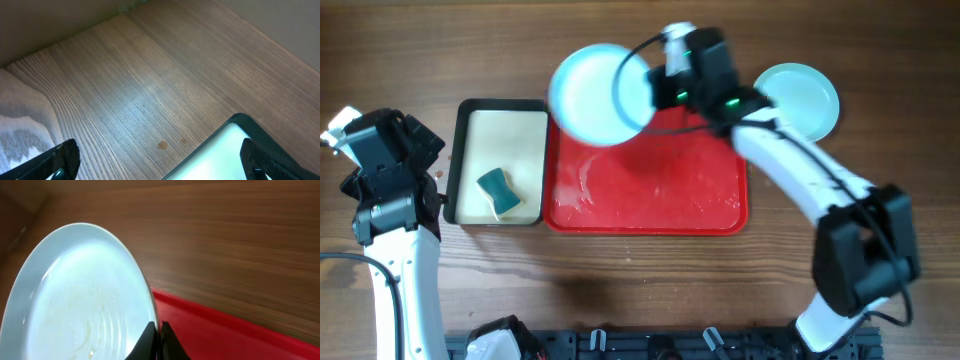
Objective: Clean dirty plates on tray and stack at the side
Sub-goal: 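Carry the plate right and lower it onto the plate stack, then open the right gripper and release the plate on the stack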
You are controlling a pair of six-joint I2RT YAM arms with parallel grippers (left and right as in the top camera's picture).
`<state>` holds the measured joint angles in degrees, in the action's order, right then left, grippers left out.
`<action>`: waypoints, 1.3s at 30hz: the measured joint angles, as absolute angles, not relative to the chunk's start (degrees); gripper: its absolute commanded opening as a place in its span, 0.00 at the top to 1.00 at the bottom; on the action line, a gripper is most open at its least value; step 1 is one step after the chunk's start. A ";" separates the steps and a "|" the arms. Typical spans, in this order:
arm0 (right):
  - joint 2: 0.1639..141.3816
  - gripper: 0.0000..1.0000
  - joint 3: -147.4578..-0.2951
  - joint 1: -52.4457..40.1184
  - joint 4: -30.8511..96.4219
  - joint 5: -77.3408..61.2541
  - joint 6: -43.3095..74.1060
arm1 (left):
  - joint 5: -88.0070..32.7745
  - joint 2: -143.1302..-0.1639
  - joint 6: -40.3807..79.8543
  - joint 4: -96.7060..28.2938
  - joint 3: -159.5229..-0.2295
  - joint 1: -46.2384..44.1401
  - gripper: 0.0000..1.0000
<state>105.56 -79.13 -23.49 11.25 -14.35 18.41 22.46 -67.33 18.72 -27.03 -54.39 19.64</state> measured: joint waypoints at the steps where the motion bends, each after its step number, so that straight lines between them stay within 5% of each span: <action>1: 104.79 0.96 -79.13 -21.21 12.71 -14.48 18.46 | 22.46 -67.33 18.72 -27.03 -54.39 19.64 0.00; 19: 103.57 0.96 -79.18 23.29 29.76 -14.09 18.90 | 22.46 -67.33 18.72 -27.03 -54.39 19.64 0.00; 30: 107.04 0.94 -76.60 22.20 28.25 -11.92 18.81 | 22.46 -67.33 18.72 -27.03 -54.39 19.64 0.00; 35: 108.77 0.55 -76.47 20.34 28.05 -11.92 18.37 | 22.46 -67.33 18.72 -27.03 -54.39 19.64 0.00; 39: 108.77 0.38 -76.47 20.23 28.23 -11.77 18.02 | 22.46 -67.33 18.72 -27.03 -54.39 19.64 0.00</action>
